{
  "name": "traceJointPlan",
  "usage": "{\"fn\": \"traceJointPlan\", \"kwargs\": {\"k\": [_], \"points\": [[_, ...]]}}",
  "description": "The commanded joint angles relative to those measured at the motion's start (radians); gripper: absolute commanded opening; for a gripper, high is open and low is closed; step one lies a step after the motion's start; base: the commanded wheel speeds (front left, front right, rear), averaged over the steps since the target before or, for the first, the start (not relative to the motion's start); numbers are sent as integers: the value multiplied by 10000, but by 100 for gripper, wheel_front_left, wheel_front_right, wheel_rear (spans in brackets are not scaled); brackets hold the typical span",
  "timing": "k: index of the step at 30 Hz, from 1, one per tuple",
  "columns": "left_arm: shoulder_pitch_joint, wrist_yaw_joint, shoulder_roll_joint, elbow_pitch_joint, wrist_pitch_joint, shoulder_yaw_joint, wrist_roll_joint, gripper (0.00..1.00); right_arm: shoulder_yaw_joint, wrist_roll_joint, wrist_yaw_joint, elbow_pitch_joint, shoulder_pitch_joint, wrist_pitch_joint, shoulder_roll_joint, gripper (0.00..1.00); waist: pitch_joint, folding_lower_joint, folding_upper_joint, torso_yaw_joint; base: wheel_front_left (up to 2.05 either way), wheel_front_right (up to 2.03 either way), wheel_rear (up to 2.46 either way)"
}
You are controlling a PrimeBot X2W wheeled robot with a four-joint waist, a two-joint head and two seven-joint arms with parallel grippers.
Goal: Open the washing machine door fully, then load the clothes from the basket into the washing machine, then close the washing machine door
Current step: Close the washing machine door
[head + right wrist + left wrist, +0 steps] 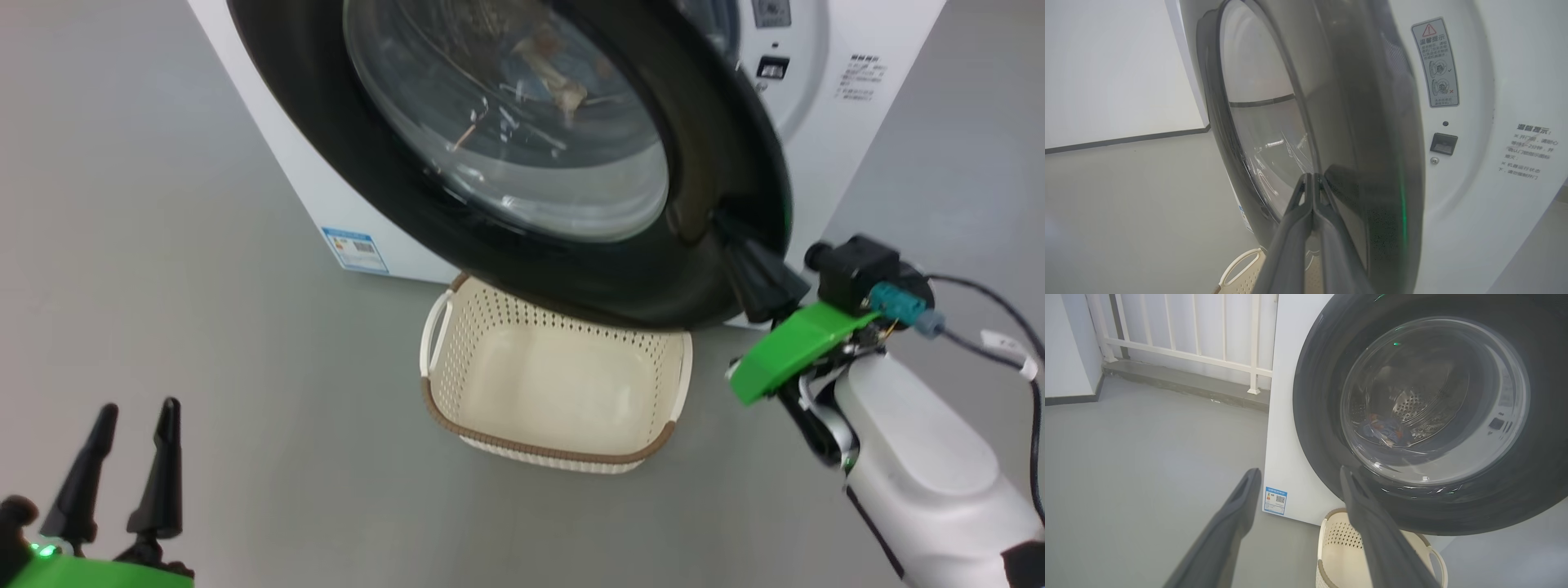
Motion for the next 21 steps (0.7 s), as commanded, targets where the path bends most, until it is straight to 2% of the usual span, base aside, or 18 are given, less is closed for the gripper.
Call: {"fn": "traceJointPlan", "kwargs": {"k": [1, 21], "points": [[-485, 6, 475, -290, -65, 378, -116, 100, -181, -155, -9, -138, -406, -51, 94, 0, 392, 0, 0, 9, 0, 0, 0], [-1263, 6, 954, -890, -65, 263, -678, 100, -2889, -2339, -9, 250, -2739, -51, 813, 0, 2110, 0, 0, 66, 0, 0, 0]]}}
